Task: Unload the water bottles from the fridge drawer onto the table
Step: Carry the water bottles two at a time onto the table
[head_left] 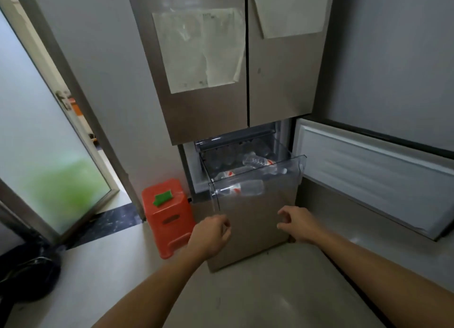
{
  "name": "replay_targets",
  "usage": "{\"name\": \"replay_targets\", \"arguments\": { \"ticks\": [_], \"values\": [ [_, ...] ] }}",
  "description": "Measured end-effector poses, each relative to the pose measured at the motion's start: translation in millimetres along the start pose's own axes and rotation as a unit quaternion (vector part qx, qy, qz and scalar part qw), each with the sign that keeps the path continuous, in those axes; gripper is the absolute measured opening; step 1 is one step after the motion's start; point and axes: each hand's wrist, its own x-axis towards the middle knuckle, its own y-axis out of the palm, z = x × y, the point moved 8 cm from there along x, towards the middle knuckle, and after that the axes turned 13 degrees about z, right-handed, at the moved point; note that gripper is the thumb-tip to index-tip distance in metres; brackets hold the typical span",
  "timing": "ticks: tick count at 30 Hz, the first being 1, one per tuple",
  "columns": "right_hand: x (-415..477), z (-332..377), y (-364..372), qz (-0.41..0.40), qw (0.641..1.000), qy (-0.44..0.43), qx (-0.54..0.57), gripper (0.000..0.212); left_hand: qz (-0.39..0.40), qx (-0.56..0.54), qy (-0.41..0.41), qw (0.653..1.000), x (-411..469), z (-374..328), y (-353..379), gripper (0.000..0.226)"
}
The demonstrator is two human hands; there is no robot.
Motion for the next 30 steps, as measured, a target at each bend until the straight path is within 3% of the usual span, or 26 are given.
{"name": "replay_targets", "arguments": {
  "ticks": [8, 15, 20, 30],
  "values": [
    [154.1, 37.1, -78.3, -0.016, 1.000, -0.012, -0.019, 0.043, 0.002, -0.021, 0.013, 1.000, 151.7, 60.4, -39.3, 0.016],
    [256.9, 26.8, -127.2, -0.017, 0.997, -0.006, -0.073, 0.051, 0.026, -0.032, 0.001, 0.999, 235.0, 83.6, -29.6, 0.018],
    [336.5, 16.3, -124.4, 0.012, 0.990, -0.024, -0.135, 0.055, 0.050, -0.030, -0.065, 0.996, 264.9, 104.7, -13.1, 0.019],
    [442.7, -17.2, -84.6, 0.119, 0.969, -0.094, -0.195, 0.076, 0.002, -0.027, -0.237, 0.971, 276.3, 112.7, -5.3, 0.019]
  ]
}}
